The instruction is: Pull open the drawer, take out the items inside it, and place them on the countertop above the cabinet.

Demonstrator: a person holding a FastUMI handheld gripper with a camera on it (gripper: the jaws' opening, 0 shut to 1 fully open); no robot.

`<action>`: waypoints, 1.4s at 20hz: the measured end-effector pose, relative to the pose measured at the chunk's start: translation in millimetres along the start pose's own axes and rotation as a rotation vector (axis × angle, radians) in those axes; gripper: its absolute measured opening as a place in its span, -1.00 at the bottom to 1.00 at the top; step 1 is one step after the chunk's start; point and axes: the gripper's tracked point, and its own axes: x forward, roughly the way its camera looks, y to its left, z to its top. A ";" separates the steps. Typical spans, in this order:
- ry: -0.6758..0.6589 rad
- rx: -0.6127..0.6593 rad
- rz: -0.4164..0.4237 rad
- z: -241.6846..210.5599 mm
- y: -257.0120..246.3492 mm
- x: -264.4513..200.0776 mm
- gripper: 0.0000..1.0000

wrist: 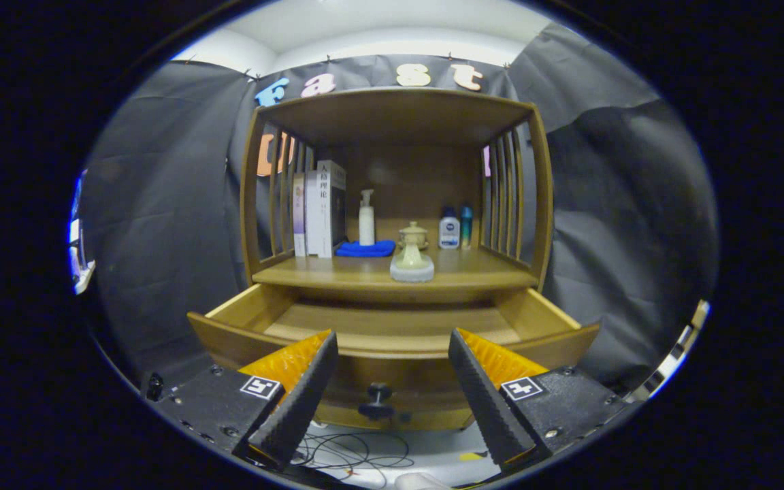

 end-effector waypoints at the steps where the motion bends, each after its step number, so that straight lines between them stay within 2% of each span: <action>1: 0.013 0.011 0.013 -13.9 2.9 0.6 1.00; 3: 0.036 0.011 0.025 -37.7 6.6 5.3 1.00; 8: 0.079 -0.012 -0.012 -71.6 3.8 28.2 1.00; 13: 0.095 -0.035 -0.020 -82.3 8.9 48.5 1.00; 21: 0.068 -0.023 -0.070 -82.7 6.1 53.7 1.00; 28: 0.072 -0.027 -0.045 -75.3 -1.4 74.7 1.00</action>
